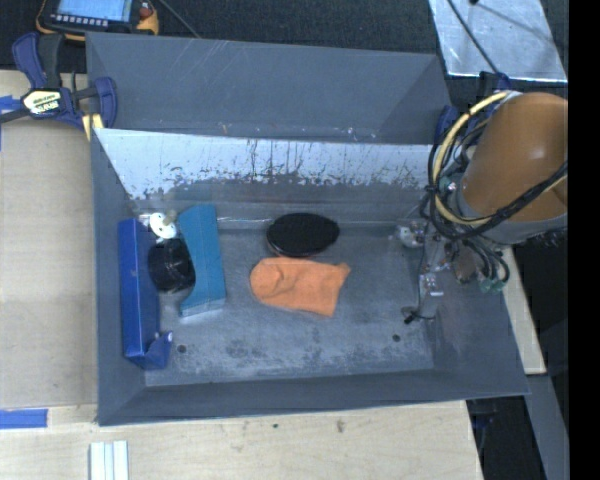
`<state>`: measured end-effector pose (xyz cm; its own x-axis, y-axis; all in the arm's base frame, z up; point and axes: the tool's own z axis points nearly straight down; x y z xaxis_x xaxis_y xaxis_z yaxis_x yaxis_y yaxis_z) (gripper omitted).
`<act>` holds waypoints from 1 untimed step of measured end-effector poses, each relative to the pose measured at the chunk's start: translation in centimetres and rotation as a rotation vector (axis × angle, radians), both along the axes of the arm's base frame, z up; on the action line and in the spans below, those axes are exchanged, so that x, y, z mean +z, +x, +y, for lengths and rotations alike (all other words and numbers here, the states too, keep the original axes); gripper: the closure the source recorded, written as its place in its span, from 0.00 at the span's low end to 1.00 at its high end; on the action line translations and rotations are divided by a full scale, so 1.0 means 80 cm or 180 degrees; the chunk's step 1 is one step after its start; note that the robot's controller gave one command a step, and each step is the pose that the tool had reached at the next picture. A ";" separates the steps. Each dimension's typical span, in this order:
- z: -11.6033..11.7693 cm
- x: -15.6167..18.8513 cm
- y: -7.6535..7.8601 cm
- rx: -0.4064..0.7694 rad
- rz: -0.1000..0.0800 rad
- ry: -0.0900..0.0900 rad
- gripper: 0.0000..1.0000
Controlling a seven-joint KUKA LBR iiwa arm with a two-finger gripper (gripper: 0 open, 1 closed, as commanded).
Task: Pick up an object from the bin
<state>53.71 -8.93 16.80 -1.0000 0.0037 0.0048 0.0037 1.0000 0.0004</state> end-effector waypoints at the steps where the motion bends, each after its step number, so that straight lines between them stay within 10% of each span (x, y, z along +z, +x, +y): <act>1: 0.000 0.006 0.002 0.0010 -0.0027 -0.0004 0.00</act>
Offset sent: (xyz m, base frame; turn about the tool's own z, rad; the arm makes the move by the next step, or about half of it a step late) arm -0.0085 0.0755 -0.0980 -0.2364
